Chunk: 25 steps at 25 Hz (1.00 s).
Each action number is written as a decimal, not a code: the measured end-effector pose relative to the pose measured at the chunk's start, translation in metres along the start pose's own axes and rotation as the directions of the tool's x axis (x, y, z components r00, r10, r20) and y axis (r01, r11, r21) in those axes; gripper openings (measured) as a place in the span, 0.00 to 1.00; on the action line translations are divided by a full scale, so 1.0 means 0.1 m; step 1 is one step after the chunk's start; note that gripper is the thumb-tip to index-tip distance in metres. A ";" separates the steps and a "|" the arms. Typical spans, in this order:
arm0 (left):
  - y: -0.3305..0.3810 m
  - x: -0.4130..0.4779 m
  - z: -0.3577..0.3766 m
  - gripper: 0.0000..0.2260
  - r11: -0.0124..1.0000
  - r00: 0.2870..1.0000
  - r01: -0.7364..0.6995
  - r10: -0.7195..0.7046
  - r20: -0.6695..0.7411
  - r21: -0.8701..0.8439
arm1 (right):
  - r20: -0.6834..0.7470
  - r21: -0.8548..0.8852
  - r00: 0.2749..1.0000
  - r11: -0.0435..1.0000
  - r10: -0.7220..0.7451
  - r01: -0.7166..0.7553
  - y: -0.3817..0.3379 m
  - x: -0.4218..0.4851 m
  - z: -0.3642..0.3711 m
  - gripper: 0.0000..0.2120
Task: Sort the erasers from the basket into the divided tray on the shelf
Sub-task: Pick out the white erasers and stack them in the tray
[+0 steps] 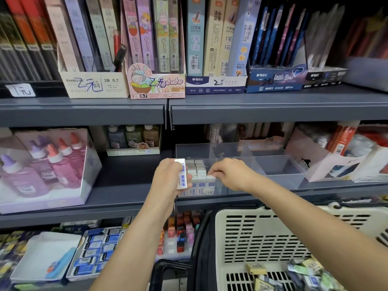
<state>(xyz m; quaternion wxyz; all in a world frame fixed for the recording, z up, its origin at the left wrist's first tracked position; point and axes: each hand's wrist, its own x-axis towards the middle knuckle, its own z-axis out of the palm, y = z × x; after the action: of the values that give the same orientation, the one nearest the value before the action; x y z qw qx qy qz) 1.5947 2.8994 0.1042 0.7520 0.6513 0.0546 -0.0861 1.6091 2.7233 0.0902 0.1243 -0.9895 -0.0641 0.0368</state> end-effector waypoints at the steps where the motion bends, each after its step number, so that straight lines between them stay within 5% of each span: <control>1: -0.02 0.00 -0.02 0.08 1.000 1.000 -0.008 0.007 0.025 0.002 | 0.008 0.002 1.000 1.000 -0.006 0.006 0.01 0.00 0.00 0.13; 5: -0.09 0.00 -0.04 0.09 0.999 0.992 -0.027 0.023 0.127 0.025 | -0.078 -0.008 0.996 0.999 -0.034 0.033 -0.01 -0.04 -0.05 0.13; 8: -0.10 0.00 -0.02 0.11 0.998 0.987 -0.056 0.052 0.153 0.022 | -0.322 0.283 0.947 0.952 -0.021 0.118 -0.12 -0.09 -0.18 0.12; 12: -0.15 -0.03 0.02 0.11 0.995 0.967 -0.072 0.052 0.249 0.069 | -0.250 0.408 0.962 0.889 -0.108 0.206 -0.27 -0.14 -0.25 0.05; 15: -0.17 0.03 0.00 0.12 0.955 0.977 -0.186 0.155 0.147 0.231 | -0.299 0.450 0.953 0.875 -0.041 0.179 -0.18 -0.11 -0.32 0.03; 18: -0.19 0.15 -0.08 0.18 0.901 0.975 -0.212 0.220 0.022 0.379 | -0.342 0.323 0.937 0.945 0.073 0.044 -0.01 -0.06 -0.38 0.04; 21: -0.25 0.17 -0.06 0.24 0.861 0.988 -0.150 0.145 0.049 0.485 | -0.276 0.159 0.957 0.986 0.086 -0.043 0.06 -0.04 -0.27 0.07; 25: -0.28 0.17 -0.03 0.26 0.848 0.991 -0.134 0.119 0.061 0.512 | -0.200 0.225 0.974 0.973 0.104 -0.058 0.01 0.00 -0.08 0.06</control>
<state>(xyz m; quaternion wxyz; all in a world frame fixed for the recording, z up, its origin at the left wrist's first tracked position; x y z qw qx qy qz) 1.6061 2.8974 0.0728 0.5550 0.8295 -0.0237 -0.0568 1.6101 2.7201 0.0980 0.2363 -0.9700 -0.0054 -0.0563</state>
